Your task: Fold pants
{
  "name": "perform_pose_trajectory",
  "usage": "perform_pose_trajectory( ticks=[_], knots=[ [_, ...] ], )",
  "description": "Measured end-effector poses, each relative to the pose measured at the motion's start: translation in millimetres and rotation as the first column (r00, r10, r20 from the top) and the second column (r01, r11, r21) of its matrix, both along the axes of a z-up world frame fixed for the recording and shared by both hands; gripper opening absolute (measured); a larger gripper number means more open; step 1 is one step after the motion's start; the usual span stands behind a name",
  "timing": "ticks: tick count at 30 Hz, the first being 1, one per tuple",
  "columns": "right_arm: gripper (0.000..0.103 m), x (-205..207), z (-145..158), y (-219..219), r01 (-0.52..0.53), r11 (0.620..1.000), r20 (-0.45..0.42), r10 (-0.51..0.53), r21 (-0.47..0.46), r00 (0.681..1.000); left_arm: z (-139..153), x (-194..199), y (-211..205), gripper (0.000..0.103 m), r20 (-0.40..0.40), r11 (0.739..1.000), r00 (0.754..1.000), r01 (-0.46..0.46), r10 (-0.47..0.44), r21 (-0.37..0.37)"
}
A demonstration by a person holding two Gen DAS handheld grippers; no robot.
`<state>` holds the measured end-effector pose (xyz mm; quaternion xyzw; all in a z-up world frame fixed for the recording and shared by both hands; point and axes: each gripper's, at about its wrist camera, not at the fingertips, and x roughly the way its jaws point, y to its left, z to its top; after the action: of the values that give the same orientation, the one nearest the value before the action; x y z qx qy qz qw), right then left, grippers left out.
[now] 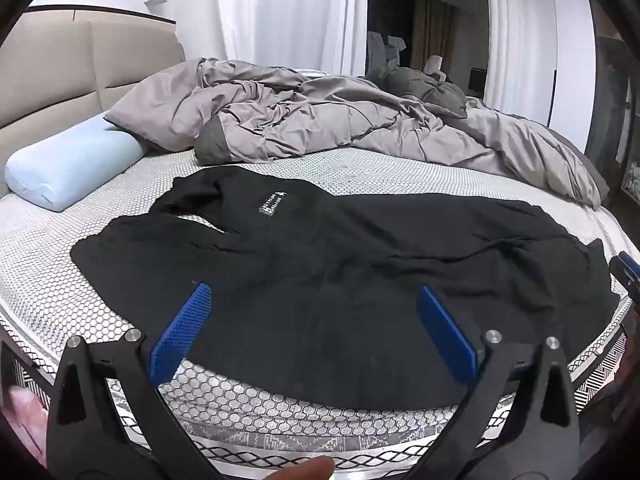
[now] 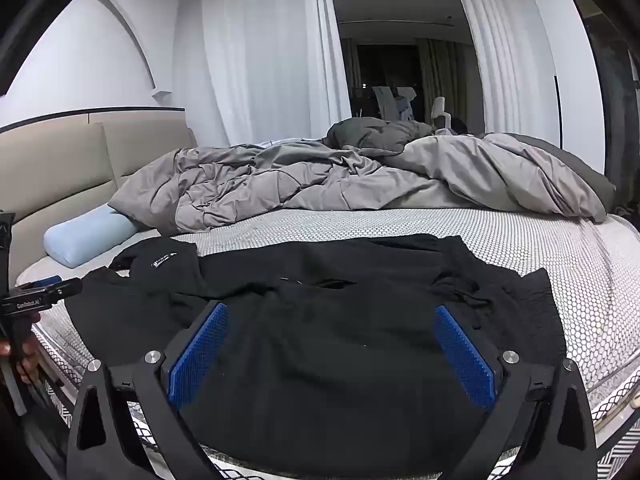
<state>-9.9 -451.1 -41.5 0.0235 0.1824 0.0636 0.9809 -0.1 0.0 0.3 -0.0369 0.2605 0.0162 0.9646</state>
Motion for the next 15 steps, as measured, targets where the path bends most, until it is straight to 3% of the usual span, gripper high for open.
perform_pose_trajectory(
  ticks=[1, 8, 15],
  knots=[
    [0.103, 0, 0, 3, -0.003, 0.999, -0.004, 0.003, -0.033, 1.0, 0, 0, 0, 0.102, 0.005, 1.0, 1.0, -0.002, 0.002, -0.002],
    [0.103, -6, -1, 14, 0.005, 1.0, 0.0, -0.005, -0.029, 1.0, 9, -6, 6, 0.102, 0.004, 1.0, 1.0, -0.011, 0.011, -0.008],
    [0.103, -2, 2, -2, 0.0, 1.0, -0.004, 0.0, 0.0, 1.0, 8, -8, 6, 0.102, 0.006, 0.999, 1.0, -0.018, 0.018, -0.026]
  ],
)
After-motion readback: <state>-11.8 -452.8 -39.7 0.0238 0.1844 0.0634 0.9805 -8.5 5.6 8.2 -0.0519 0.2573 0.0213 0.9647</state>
